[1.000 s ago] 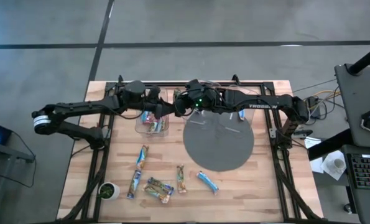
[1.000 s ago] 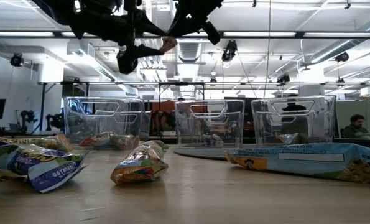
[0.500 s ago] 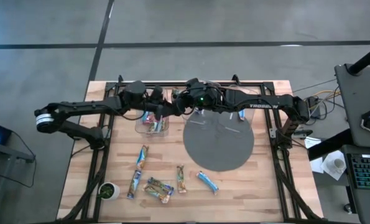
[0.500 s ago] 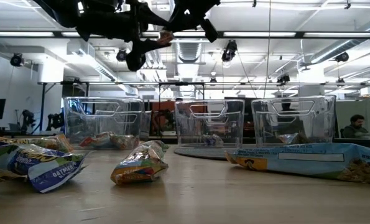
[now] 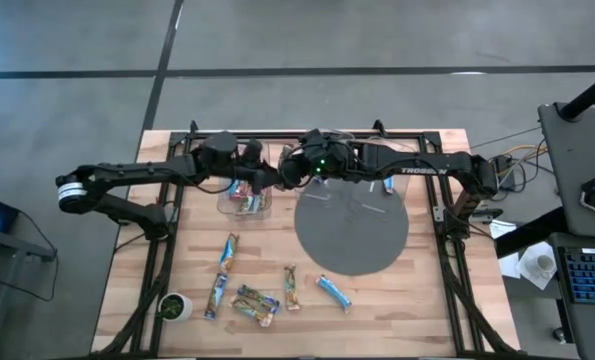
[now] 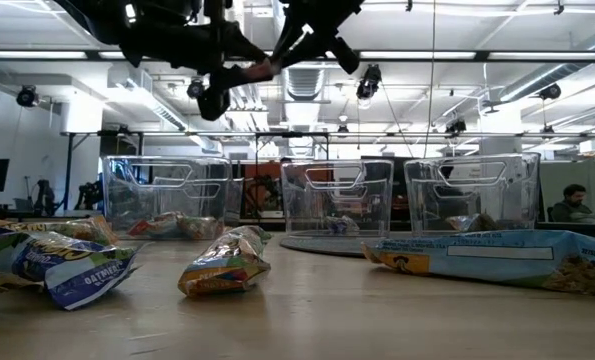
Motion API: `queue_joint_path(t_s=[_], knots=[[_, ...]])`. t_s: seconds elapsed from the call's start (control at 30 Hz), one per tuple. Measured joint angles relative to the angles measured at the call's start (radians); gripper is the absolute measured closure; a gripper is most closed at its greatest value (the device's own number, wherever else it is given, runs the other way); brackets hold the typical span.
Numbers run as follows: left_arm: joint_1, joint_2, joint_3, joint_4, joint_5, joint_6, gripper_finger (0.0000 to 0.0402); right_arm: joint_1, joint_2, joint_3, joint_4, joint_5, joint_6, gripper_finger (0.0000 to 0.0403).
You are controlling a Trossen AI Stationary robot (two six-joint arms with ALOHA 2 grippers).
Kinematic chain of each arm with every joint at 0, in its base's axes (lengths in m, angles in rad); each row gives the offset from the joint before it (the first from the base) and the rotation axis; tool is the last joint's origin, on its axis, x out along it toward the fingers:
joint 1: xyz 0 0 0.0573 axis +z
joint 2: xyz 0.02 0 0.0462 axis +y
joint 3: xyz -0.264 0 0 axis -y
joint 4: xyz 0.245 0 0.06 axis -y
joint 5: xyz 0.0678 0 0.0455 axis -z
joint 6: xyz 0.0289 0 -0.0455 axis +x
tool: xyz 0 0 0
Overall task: Pick and place Granola Bars by type
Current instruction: Put the red granola bar into the left transparent bin
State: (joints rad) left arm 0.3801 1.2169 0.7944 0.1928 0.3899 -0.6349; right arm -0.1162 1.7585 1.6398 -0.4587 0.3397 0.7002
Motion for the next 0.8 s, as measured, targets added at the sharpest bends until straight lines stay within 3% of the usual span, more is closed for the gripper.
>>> queue_joint_path(t_s=[0.17, 0.37, 0.57, 0.8], knots=[[0.002, -0.009, 0.0, -0.095, -0.089, 0.042, 0.0342, 0.0, -0.017, 0.0, -0.039, 0.0, 0.007, 0.0292], [0.029, -0.037, 0.0, -0.287, -0.26, 0.04, 0.035, 0.001, -0.04, 0.0, -0.2, 0.0, 0.054, 0.0227], [0.062, -0.084, -0.018, -0.478, -0.285, -0.067, 0.0351, 0.008, -0.044, -0.001, -0.29, 0.001, 0.096, 0.0187], [0.068, -0.177, -0.15, -0.494, -0.326, -0.157, 0.0351, 0.02, -0.044, -0.013, -0.294, 0.001, 0.136, 0.0166]])
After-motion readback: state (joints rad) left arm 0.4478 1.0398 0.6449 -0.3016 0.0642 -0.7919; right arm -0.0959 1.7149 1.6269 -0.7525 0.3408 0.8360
